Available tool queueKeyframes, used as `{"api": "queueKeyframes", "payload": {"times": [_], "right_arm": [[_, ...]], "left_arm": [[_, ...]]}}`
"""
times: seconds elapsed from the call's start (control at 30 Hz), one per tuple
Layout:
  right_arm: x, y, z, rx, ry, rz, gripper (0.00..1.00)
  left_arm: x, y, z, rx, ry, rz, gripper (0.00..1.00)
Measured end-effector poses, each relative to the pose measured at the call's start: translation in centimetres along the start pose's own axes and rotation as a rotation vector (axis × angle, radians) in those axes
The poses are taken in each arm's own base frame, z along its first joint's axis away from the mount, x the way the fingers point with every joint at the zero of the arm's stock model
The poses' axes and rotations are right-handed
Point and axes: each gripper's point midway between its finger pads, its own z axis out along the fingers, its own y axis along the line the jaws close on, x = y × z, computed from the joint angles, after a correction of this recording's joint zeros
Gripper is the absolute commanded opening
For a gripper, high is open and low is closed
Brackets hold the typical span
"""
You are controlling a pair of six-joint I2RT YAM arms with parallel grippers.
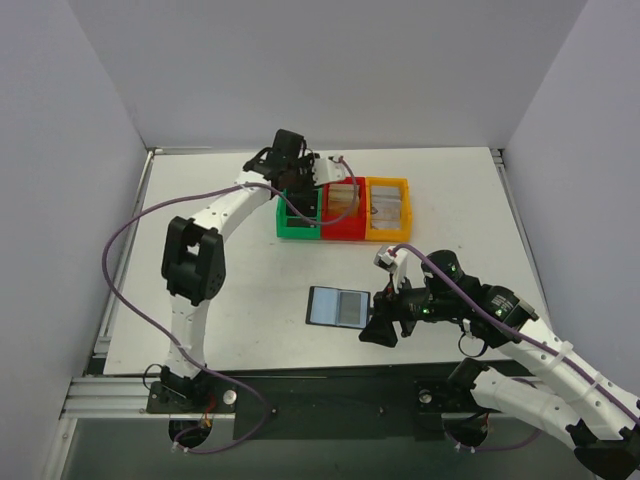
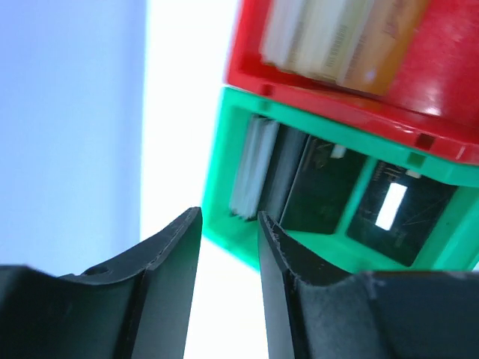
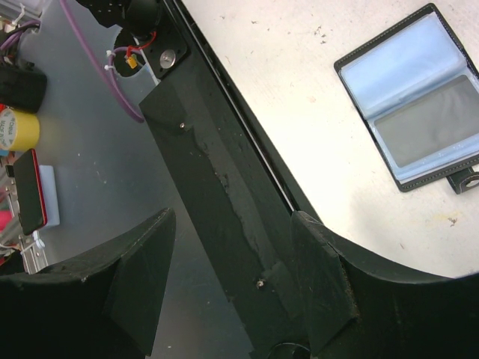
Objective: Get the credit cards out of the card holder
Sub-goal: Place the credit card in the storage box, then reset both arms
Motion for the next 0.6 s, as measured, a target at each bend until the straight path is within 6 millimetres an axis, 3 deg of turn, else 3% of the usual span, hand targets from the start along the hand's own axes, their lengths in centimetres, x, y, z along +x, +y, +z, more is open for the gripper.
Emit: {"api": "queueKeyframes", "payload": {"times": [0.03, 0.17, 0.37, 0.47, 0.6], "right_arm": [[0.0, 0.0, 0.0, 0.000, 0.000, 0.000, 0.58], [0.0, 0.0, -0.1, 0.001, -0.003, -0.002, 0.59], [-0.8, -0.6, -0.4, 0.051, -0.039, -0.004, 0.59], [-1.2, -1.3, -0.8, 0.105, -0.071, 0.009, 0.61], [-2.1, -2.8, -1.5, 0.208, -0.130, 0.043, 0.62]], "left_arm": [[-0.7, 1.1, -1.2, -0.048, -0.002, -0.014, 0.85], [-4.2, 4.2, -6.8, -0.234, -0.039, -0.125, 0.89], [-6.6, 5.6, -19.1, -0.539, -0.119, -0.593, 0.96], [-5.0, 4.8, -24.2, -0.633, -0.181, -0.863, 0.97], [1.0, -0.2, -27.8, -0.675, -0.222, -1.186, 0.97]]}}
